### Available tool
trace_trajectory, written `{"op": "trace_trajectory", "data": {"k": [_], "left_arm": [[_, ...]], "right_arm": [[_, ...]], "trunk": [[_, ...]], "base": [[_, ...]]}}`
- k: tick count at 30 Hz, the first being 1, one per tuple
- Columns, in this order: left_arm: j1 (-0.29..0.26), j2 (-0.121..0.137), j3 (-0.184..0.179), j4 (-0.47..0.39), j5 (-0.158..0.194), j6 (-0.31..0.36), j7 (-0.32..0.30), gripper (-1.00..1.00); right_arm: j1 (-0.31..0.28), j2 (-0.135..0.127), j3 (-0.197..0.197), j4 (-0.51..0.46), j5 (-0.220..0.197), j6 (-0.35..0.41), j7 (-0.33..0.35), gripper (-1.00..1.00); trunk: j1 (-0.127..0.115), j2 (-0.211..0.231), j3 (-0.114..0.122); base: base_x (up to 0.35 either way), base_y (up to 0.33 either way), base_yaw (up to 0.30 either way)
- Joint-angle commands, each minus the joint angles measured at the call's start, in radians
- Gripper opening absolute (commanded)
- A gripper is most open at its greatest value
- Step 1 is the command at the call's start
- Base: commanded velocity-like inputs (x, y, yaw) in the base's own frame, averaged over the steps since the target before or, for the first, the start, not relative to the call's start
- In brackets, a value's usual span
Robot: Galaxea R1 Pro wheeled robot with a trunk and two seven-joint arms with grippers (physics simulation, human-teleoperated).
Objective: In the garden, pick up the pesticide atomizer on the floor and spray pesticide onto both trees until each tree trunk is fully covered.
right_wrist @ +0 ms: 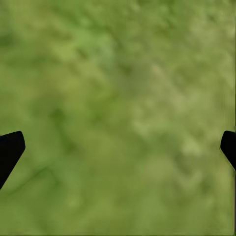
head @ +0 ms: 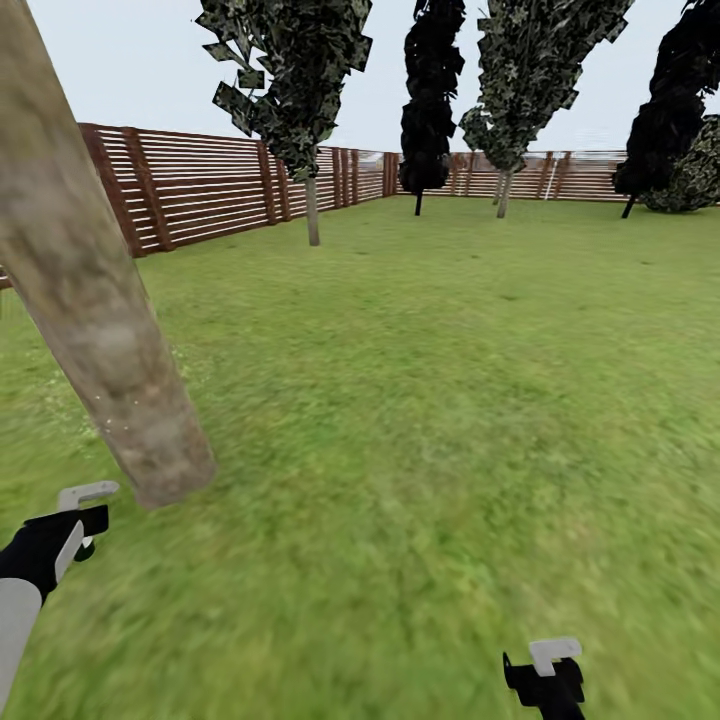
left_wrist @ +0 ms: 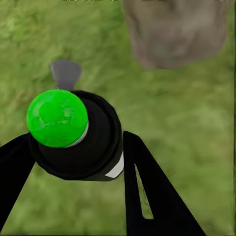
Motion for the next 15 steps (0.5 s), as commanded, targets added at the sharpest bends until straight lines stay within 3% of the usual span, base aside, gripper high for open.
{"op": "trace_trajectory", "data": {"k": [1, 5, 8, 9, 11, 13, 15], "left_arm": [[-0.001, -0.001, 0.006, -0.002, -0.011, 0.005, -0.002, -1.0], [0.0, -0.008, 0.004, 0.001, -0.008, 0.005, -0.002, -1.0], [0.002, -0.066, -0.001, 0.016, -0.011, 0.005, -0.006, -1.0], [0.002, -0.086, -0.018, 0.018, -0.015, 0.006, -0.009, -1.0], [-0.003, -0.099, -0.053, 0.007, -0.015, 0.016, -0.017, -1.0], [-0.011, -0.106, -0.059, 0.005, -0.011, 0.022, -0.019, -1.0], [-0.025, -0.133, -0.061, 0.005, -0.001, 0.026, -0.028, -1.0]], "right_arm": [[-0.001, 0.0, -0.008, 0.001, 0.011, -0.003, -0.003, 1.0], [-0.001, 0.0, -0.008, 0.001, 0.011, -0.003, -0.003, 1.0], [-0.001, -0.001, -0.007, 0.001, 0.011, -0.003, -0.003, 1.0], [-0.001, 0.0, -0.007, 0.001, 0.011, -0.003, -0.003, 1.0], [-0.001, 0.0, -0.007, 0.001, 0.011, -0.003, -0.003, 1.0], [-0.001, -0.002, -0.007, 0.001, 0.011, -0.002, -0.003, 1.0], [-0.001, 0.0, -0.007, 0.002, 0.011, -0.002, -0.002, 1.0]], "trunk": [[0.0, 0.0, -0.001], [0.0, 0.0, -0.001], [0.0, 0.0, -0.001], [0.0, 0.0, -0.001], [0.0, 0.0, -0.001], [0.0, 0.0, -0.001], [0.0, 0.0, -0.001]], "base": [[0.228, -0.195, 0.04], [0.216, -0.17, 0.009], [0.048, -0.034, 0.083], [0.007, -0.005, 0.238], [0.002, -0.001, 0.244], [0.0, 0.0, 0.085], [0.0, 0.0, 0.011]]}}
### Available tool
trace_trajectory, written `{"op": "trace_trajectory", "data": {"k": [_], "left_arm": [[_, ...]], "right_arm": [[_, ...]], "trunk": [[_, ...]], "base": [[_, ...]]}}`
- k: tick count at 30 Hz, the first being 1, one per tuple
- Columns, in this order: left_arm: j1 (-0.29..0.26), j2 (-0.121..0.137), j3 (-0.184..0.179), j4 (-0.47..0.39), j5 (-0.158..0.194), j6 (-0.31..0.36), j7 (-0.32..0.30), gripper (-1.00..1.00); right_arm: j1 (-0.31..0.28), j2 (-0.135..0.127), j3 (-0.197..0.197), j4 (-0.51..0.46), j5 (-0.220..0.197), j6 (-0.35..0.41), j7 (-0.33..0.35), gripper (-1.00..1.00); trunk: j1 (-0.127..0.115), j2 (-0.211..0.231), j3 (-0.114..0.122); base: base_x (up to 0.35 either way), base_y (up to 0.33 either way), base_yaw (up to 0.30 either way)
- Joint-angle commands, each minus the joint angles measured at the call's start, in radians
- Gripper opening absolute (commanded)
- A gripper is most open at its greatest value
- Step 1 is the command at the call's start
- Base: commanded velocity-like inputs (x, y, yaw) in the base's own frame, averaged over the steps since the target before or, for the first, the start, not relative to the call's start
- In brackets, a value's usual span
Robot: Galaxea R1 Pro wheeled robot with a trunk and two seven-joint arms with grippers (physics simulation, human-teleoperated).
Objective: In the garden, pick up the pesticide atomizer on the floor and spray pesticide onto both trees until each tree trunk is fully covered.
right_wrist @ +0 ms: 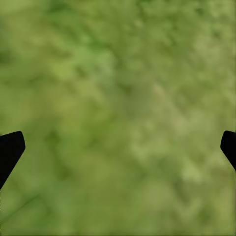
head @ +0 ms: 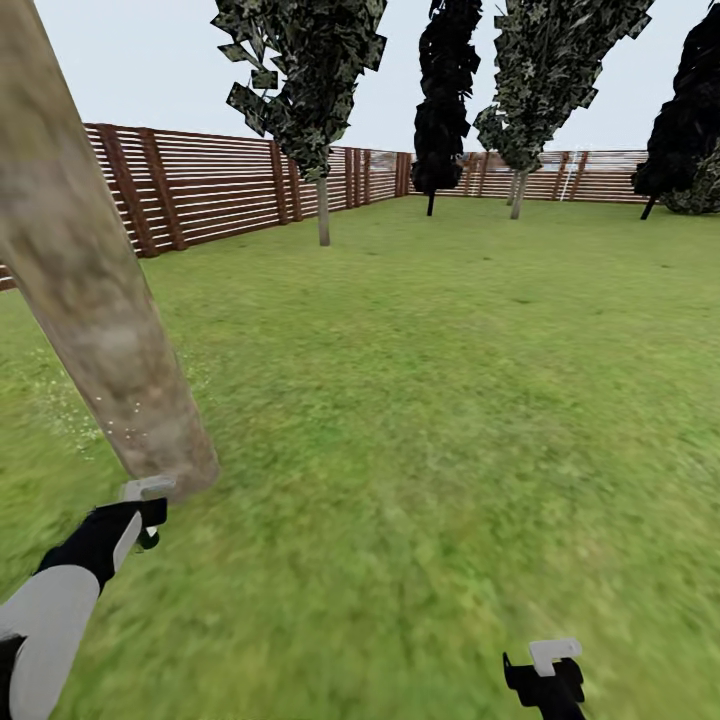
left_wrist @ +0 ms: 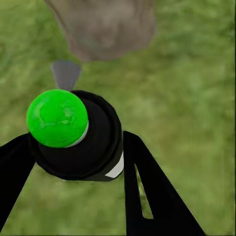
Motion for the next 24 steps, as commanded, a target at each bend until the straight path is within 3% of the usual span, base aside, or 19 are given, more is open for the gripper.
{"op": "trace_trajectory", "data": {"k": [1, 3, 5, 8, 10, 12, 19, 22, 24], "left_arm": [[-0.012, -0.006, 0.008, -0.001, -0.009, 0.007, -0.002, -1.0], [-0.034, -0.025, 0.01, -0.001, 0.008, 0.014, 0.006, -1.0], [-0.056, -0.039, 0.017, -0.002, 0.016, 0.017, 0.066, -1.0], [-0.057, -0.018, 0.036, -0.002, 0.014, 0.016, 0.114, -1.0], [-0.053, 0.026, 0.041, -0.001, 0.016, 0.016, 0.115, -1.0], [-0.052, 0.035, 0.042, -0.001, 0.017, 0.016, 0.114, -1.0], [-0.06, 0.017, 0.039, -0.006, 0.018, 0.015, 0.12, -1.0], [-0.06, 0.01, 0.04, -0.06, 0.019, 0.016, 0.119, -1.0], [-0.092, -0.027, 0.035, -0.09, 0.017, 0.023, 0.118, -1.0]], "right_arm": [[-0.001, 0.0, -0.007, 0.002, 0.011, -0.004, -0.003, 1.0], [-0.001, 0.001, -0.007, 0.002, 0.011, -0.003, -0.002, 1.0], [-0.001, 0.001, -0.006, 0.002, 0.011, -0.003, -0.001, 1.0], [-0.001, 0.001, -0.006, 0.002, 0.011, -0.004, -0.001, 1.0], [-0.001, 0.001, -0.007, 0.002, 0.011, -0.005, -0.002, 1.0], [-0.001, 0.001, -0.006, 0.002, 0.011, -0.004, -0.002, 1.0], [-0.001, 0.001, -0.007, 0.002, 0.011, -0.005, -0.002, 1.0], [-0.001, 0.001, -0.007, 0.002, 0.011, -0.004, -0.002, 1.0], [-0.001, 0.001, -0.007, 0.002, 0.011, -0.004, -0.002, 1.0]], "trunk": [[0.0, 0.0, -0.001], [0.0, 0.0, -0.001], [0.0, 0.0, -0.001], [0.0, 0.0, -0.001], [0.0, 0.0, -0.001], [0.0, 0.0, -0.001], [0.0, 0.0, -0.001], [0.0, 0.0, -0.001], [0.0, 0.0, -0.001]], "base": [[0.0, 0.0, 0.003], [0.0, 0.0, 0.001], [0.0, 0.0, 0.0], [0.0, 0.0, 0.002], [0.0, 0.0, 0.152], [0.0, 0.0, 0.249], [0.0, 0.0, 0.276], [0.0, 0.0, 0.277], [0.0, 0.0, 0.174]]}}
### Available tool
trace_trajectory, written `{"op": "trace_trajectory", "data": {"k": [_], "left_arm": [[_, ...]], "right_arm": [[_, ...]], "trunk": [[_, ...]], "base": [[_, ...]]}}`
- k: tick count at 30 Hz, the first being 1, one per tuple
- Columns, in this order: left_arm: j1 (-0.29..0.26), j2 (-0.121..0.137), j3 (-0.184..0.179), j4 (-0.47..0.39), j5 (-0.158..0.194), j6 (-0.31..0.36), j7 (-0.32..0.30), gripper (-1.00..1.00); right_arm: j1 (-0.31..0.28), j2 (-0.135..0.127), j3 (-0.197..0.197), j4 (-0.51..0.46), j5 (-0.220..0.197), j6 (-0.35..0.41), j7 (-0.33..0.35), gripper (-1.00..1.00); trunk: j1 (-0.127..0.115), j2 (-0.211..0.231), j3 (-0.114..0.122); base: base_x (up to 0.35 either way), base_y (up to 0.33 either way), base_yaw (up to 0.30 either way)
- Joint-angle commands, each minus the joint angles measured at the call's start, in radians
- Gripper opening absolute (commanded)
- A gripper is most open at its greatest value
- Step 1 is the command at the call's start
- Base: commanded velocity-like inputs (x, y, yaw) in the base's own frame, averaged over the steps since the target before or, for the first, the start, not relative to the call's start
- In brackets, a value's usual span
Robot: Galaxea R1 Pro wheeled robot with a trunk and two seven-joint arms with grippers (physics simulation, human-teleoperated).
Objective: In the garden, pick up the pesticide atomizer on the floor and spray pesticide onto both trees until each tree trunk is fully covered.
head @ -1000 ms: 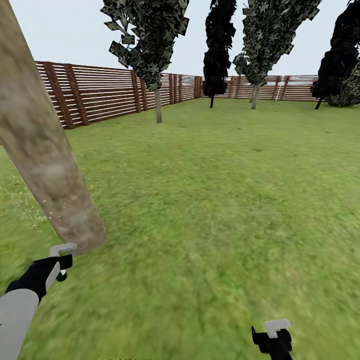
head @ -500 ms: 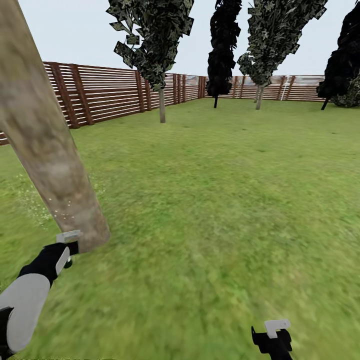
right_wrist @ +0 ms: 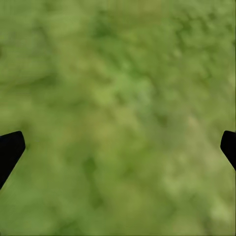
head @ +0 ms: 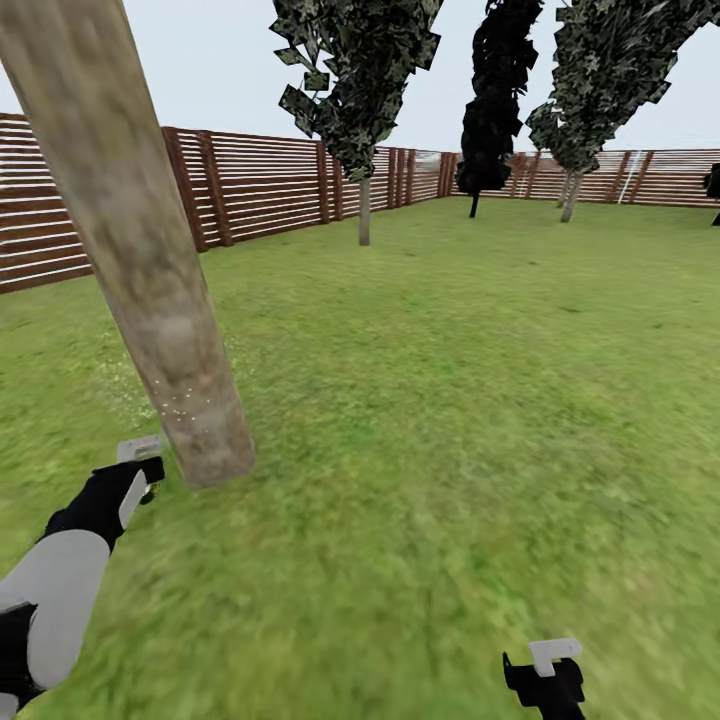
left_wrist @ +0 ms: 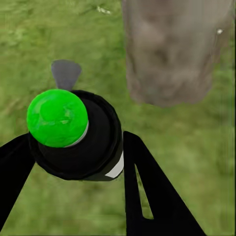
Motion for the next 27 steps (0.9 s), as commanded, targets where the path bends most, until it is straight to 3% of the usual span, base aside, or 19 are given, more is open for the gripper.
{"op": "trace_trajectory", "data": {"k": [1, 5, 7, 13, 22, 27], "left_arm": [[-0.031, -0.01, 0.003, -0.006, -0.017, 0.014, -0.002, -1.0], [-0.126, -0.009, -0.002, -0.01, -0.024, 0.078, -0.003, -1.0], [-0.144, -0.002, -0.002, -0.011, -0.025, 0.091, -0.005, -1.0], [-0.132, 0.0, -0.008, -0.012, -0.027, 0.088, -0.004, -1.0], [-0.131, 0.001, -0.006, -0.016, -0.028, 0.087, -0.002, -1.0], [-0.131, 0.0, -0.009, -0.071, -0.03, 0.094, -0.002, -1.0]], "right_arm": [[-0.001, 0.0, -0.008, 0.001, 0.011, -0.003, -0.003, 1.0], [-0.001, -0.003, -0.008, 0.002, 0.011, -0.003, -0.003, 1.0], [-0.001, -0.004, -0.009, 0.002, 0.011, -0.004, -0.003, 1.0], [-0.001, -0.003, -0.009, 0.001, 0.011, -0.003, -0.003, 1.0], [-0.001, -0.003, -0.009, 0.001, 0.011, -0.003, -0.004, 1.0], [-0.001, -0.003, -0.009, 0.001, 0.011, -0.003, -0.003, 1.0]], "trunk": [[0.0, 0.0, -0.001], [0.0, 0.0, -0.001], [0.0, 0.0, -0.001], [0.0, 0.0, -0.001], [0.0, 0.0, -0.001], [0.0, 0.0, -0.001]], "base": [[0.0, 0.0, 0.04], [0.0, 0.0, 0.007], [0.0, 0.0, 0.0], [0.0, -0.025, 0.0], [0.0, -0.264, 0.0], [0.086, -0.265, 0.007]]}}
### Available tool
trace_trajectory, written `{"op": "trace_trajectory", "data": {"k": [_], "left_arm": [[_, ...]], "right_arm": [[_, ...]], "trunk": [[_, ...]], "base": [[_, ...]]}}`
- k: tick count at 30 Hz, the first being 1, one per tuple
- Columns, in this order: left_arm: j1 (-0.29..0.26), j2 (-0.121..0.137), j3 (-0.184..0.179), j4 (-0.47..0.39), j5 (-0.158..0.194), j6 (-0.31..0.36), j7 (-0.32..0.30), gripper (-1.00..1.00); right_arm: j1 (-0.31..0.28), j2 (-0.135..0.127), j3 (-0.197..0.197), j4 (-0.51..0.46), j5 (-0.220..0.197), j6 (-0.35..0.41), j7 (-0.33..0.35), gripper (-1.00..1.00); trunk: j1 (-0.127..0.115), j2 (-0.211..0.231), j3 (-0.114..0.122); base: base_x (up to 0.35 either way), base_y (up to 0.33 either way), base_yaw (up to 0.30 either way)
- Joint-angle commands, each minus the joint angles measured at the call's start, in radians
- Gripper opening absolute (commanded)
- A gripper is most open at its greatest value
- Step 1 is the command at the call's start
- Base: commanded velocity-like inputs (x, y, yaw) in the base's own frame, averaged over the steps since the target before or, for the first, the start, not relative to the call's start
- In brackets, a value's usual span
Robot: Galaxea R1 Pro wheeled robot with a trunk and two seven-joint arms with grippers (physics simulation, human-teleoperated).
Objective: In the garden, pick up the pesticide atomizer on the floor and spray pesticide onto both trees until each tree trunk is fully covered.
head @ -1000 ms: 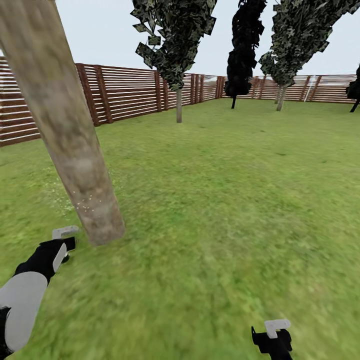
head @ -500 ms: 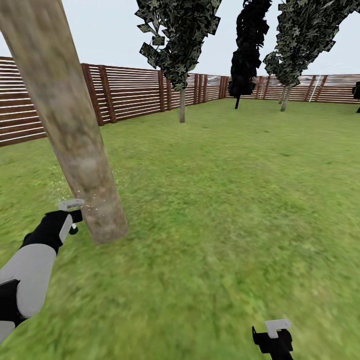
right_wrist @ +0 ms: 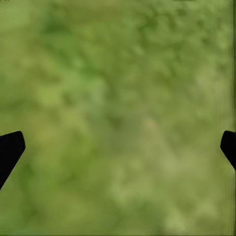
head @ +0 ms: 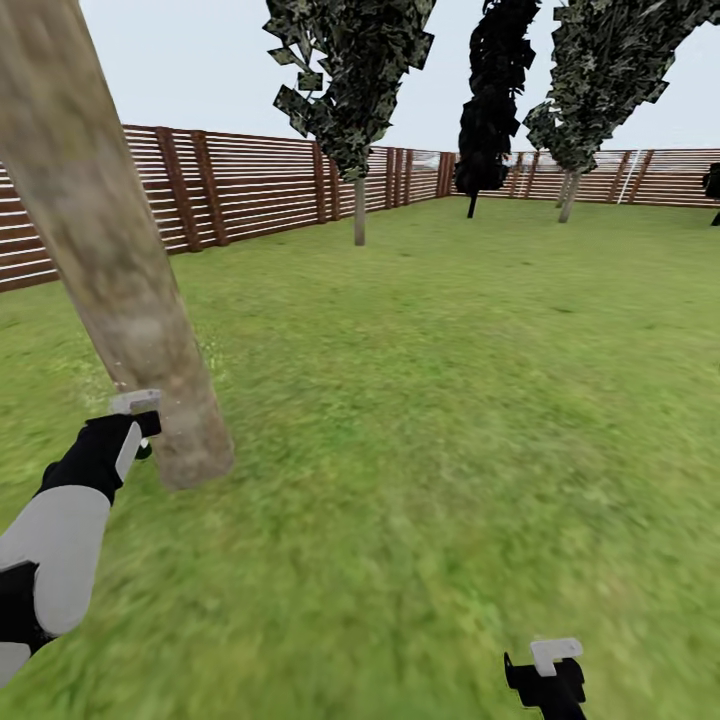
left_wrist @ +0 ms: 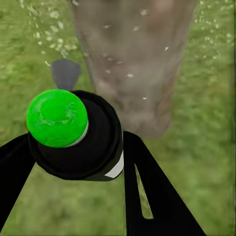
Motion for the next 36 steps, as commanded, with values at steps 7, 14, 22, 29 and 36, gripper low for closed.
{"op": "trace_trajectory", "data": {"k": [7, 14, 22, 29, 36], "left_arm": [[-0.001, 0.001, 0.003, -0.004, -0.012, 0.006, -0.003, -1.0], [0.005, -0.003, 0.004, 0.0, -0.012, 0.003, 0.001, -1.0], [0.061, -0.003, 0.008, 0.005, -0.012, -0.002, 0.044, -1.0], [0.087, -0.002, 0.009, 0.01, -0.012, -0.004, 0.046, -1.0], [0.088, -0.003, 0.008, 0.009, -0.012, -0.002, 0.046, -1.0]], "right_arm": [[-0.001, 0.0, -0.008, 0.002, 0.011, -0.004, -0.003, 1.0], [-0.001, -0.001, -0.007, 0.002, 0.011, -0.003, -0.003, 1.0], [-0.001, -0.001, -0.008, 0.001, 0.011, -0.004, -0.004, 1.0], [-0.001, 0.0, -0.008, 0.001, 0.011, -0.004, -0.004, 1.0], [-0.001, 0.0, -0.008, 0.001, 0.011, -0.004, -0.004, 1.0]], "trunk": [[0.0, 0.0, -0.001], [0.0, 0.0, -0.001], [0.0, 0.0, -0.001], [0.0, 0.0, -0.001], [0.0, 0.0, -0.001]], "base": [[0.253, -0.166, 0.127], [0.076, -0.079, 0.155], [0.15, -0.232, 0.001], [0.151, -0.235, 0.205], [0.153, -0.238, 0.134]]}}
